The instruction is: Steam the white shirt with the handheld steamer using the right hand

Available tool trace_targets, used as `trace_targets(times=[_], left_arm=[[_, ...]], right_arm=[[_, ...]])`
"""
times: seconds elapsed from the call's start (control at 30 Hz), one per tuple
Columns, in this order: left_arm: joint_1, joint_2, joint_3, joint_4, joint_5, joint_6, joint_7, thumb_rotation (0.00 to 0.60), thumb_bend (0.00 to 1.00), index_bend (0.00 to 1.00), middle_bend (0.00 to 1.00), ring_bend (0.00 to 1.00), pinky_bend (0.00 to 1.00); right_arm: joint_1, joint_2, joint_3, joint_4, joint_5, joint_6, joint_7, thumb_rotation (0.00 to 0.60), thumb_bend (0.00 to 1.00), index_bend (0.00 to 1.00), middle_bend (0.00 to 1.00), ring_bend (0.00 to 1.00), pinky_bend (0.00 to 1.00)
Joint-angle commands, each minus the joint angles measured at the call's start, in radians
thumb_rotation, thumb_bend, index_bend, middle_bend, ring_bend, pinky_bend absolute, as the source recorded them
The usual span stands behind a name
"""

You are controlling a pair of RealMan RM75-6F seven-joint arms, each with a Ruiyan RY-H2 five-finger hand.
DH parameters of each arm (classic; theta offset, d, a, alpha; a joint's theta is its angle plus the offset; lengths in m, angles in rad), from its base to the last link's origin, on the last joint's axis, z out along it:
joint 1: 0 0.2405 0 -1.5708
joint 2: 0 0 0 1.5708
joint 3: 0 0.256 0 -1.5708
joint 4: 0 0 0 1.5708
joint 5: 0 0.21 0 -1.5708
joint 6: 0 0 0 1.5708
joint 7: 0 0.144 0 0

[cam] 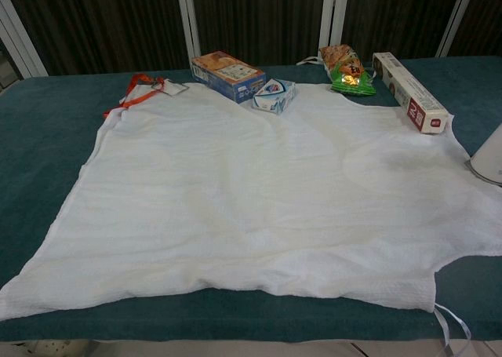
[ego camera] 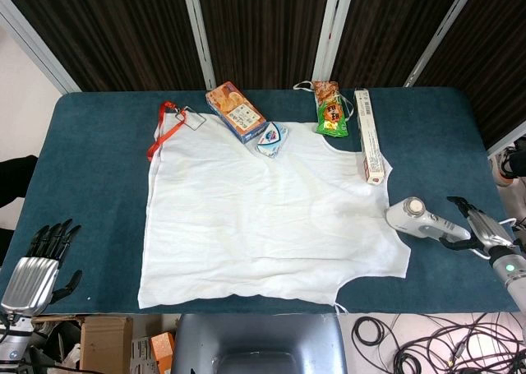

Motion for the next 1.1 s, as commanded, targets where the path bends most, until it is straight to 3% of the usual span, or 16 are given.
trace_targets(times=[0.03,0.23,0.37,0.6,1.1], left_arm=[[-0.002,-0.001,0.000,0.001,0.003,0.001,-0.001,0.600,0.37,0.00,0.00,0.00,0.04],[-0.006,-0.003,0.002,0.000,0.001,-0.008,0.002,0.600,0.37,0.00,0.00,0.00,0.04],[-0.006,-0.004,0.004,0.000,0.002,-0.008,0.007,0.600,0.37,0.00,0.00,0.00,0.04],[-0.005,-0.001,0.007,-0.005,0.000,-0.011,0.013,0.600,0.37,0.00,0.00,0.00,0.04],[-0.005,-0.002,0.010,-0.003,0.006,-0.005,0.011,0.600,0.37,0.00,0.00,0.00,0.04]], right_arm=[[0.012,0.002,-0.025,0.020,-0.045,0.001,0.052,0.600,0.23,0.00,0.00,0.00,0.00],[0.023,0.000,-0.058,0.037,-0.080,0.006,0.121,0.600,0.23,0.00,0.00,0.00,0.01],[0.031,-0.015,-0.074,0.054,-0.103,0.023,0.190,0.600,0.23,0.01,0.05,0.00,0.08],[0.049,-0.039,-0.100,0.074,-0.139,0.044,0.332,0.600,0.23,0.12,0.16,0.08,0.23],[0.088,-0.030,-0.184,0.096,-0.187,0.046,0.480,0.600,0.23,0.17,0.20,0.15,0.34]])
